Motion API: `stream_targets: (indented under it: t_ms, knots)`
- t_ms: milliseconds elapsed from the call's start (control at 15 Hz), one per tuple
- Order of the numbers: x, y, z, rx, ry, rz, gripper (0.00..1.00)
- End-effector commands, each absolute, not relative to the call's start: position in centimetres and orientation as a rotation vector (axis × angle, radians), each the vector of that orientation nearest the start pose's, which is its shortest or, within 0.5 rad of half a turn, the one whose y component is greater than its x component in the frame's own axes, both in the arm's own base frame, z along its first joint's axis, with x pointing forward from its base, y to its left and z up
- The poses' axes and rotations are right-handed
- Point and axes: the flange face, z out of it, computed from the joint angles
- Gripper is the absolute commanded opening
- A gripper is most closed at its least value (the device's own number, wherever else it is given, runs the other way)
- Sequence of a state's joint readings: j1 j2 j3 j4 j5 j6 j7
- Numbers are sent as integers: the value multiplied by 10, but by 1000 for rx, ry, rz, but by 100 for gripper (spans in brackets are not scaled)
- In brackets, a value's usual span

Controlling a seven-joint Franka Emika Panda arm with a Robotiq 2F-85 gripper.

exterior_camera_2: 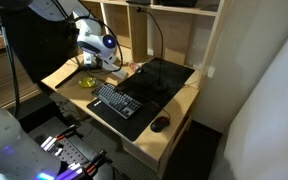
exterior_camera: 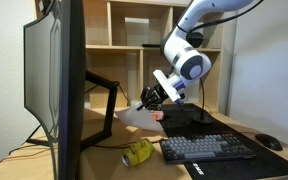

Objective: Move the white envelope to the right

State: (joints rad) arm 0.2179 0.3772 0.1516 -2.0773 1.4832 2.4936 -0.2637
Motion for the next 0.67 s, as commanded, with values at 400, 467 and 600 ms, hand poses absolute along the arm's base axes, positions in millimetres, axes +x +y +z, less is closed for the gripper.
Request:
stream_targets:
  t_ms: [400,467,600]
  knots:
    - [555,192,250,-2282,641,-36,84]
    - [554,190,248,-2316,644,-6,90]
    - [549,187,244,-2389,717,83,99]
